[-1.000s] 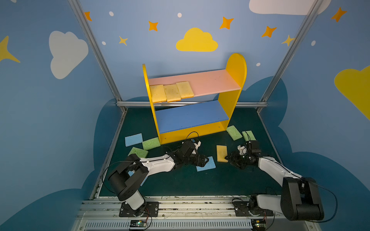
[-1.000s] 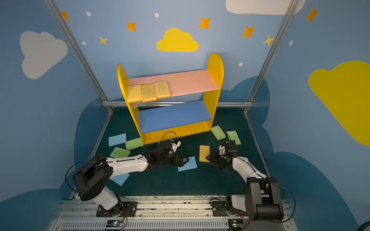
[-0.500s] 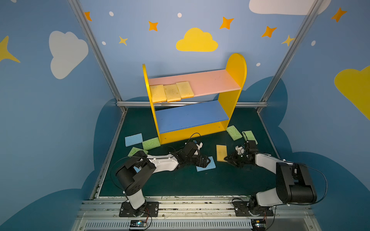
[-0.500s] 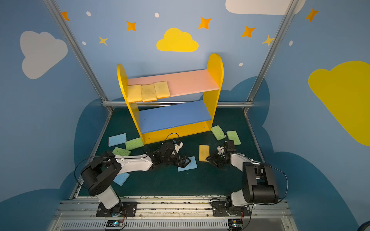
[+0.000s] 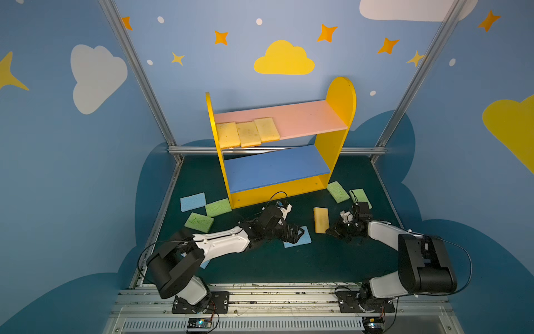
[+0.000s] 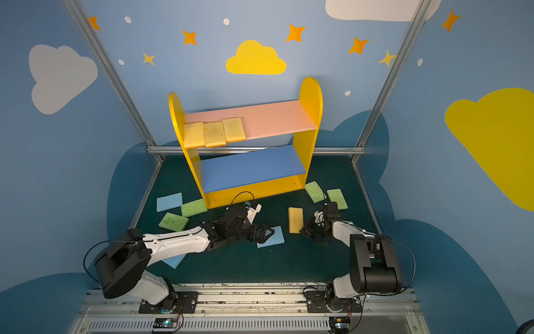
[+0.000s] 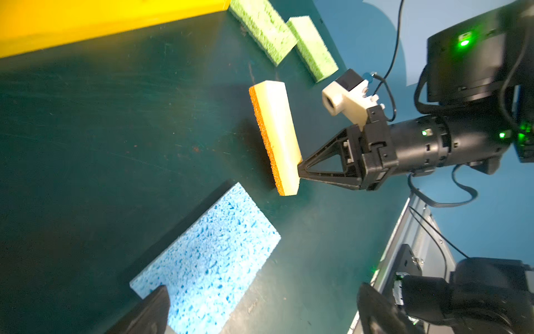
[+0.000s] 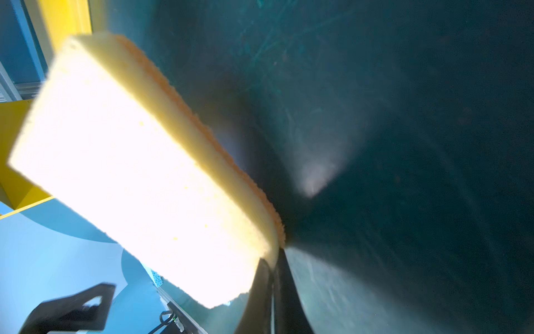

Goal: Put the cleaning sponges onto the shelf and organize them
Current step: 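Carry the yellow sponge up to the pink shelf with the right gripper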

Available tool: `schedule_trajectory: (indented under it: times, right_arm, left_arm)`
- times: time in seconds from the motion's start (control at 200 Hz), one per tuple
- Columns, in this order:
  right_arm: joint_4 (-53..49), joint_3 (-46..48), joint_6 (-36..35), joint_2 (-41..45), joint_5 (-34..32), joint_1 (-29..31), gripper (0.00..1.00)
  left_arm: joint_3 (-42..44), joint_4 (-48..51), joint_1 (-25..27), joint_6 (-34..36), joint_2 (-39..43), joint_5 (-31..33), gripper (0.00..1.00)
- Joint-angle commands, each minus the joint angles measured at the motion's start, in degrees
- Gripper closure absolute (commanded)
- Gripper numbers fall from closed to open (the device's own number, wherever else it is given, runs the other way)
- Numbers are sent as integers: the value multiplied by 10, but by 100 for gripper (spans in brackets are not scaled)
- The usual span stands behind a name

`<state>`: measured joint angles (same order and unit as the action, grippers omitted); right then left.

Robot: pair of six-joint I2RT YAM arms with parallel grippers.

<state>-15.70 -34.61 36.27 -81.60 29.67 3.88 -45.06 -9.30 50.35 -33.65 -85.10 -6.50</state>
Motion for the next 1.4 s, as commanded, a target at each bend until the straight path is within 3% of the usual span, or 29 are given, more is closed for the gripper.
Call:
schedule_trajectory:
  times: [0.0, 0.19, 0.4, 0.526, 0.611, 1.181, 1.392]
  right_arm:
    - [-64, -37, -29, 49, -9, 10, 100]
    - [-147, -129, -85, 137, -19, 55, 100]
    - [-226, -280, -105, 163, -39, 101, 100]
    - [-227, -373, -125, 162, -50, 120, 100]
    - [-193, -413, -97, 154, -83, 134, 100]
    - [-286, -855, -113, -135, -65, 182, 100]
    - [-304, -980, -100, -219, -51, 191, 100]
  left_arm:
    - [13, 44, 3, 11, 45, 21, 0]
    - [18, 115, 3, 24, 138, 44, 0]
    - [12, 195, 3, 49, 229, 93, 0]
    - [3, 225, 0, 60, 251, 107, 0]
    - [-1, 234, -8, 61, 256, 106, 0]
    - [-2, 232, -71, 69, 270, 74, 0]
    - [8, 212, -84, 68, 255, 61, 0]
